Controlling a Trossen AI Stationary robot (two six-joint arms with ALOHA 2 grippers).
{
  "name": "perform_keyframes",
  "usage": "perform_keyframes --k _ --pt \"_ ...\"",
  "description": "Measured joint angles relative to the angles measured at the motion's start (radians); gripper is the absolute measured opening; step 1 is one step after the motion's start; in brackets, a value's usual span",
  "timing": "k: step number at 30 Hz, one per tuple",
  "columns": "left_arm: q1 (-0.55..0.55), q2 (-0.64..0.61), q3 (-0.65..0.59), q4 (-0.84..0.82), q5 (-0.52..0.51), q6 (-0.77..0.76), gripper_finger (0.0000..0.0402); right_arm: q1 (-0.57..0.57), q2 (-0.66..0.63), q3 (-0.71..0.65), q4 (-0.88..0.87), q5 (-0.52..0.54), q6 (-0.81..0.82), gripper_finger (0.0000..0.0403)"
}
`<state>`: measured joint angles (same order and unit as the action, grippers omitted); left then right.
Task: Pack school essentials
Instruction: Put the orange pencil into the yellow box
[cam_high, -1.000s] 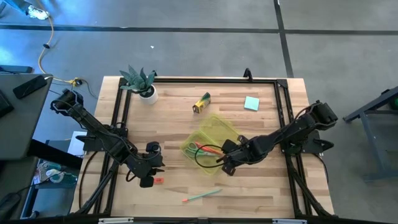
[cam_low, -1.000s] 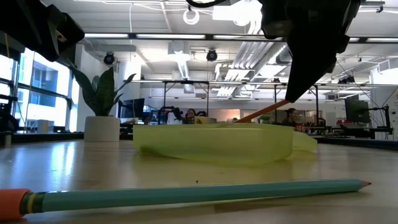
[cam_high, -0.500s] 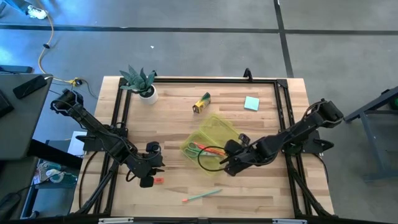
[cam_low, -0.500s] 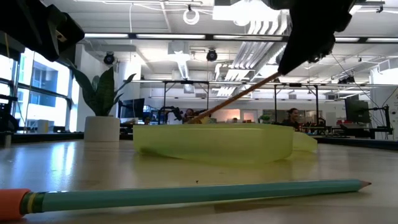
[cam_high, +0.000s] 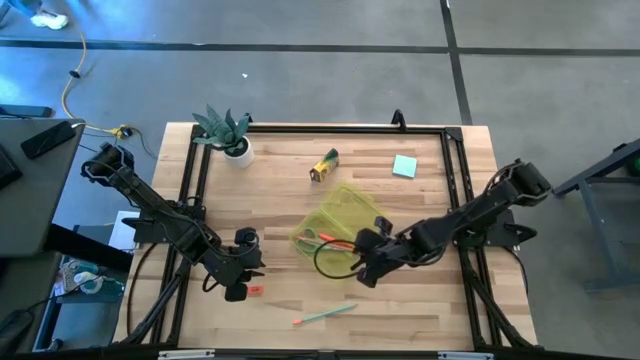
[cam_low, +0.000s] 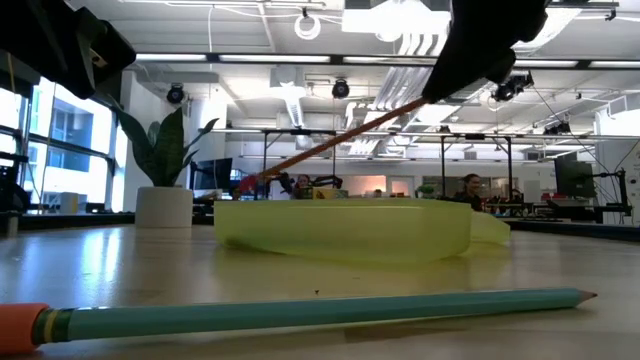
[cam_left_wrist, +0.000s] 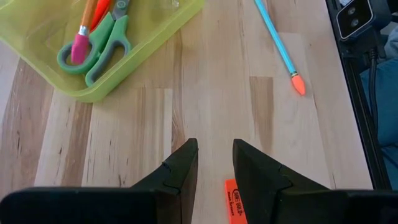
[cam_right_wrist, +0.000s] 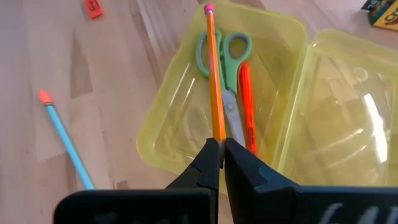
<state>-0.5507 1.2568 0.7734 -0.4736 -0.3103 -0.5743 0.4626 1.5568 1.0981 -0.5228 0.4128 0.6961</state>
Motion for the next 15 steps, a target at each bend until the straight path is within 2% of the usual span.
perform_keyframes --k 15 --pt "0.000 0.000 0.000 0.000 0.000 0.000 0.0090 -0.024 0.095 0.000 0.077 -0.026 -0.032 0.0000"
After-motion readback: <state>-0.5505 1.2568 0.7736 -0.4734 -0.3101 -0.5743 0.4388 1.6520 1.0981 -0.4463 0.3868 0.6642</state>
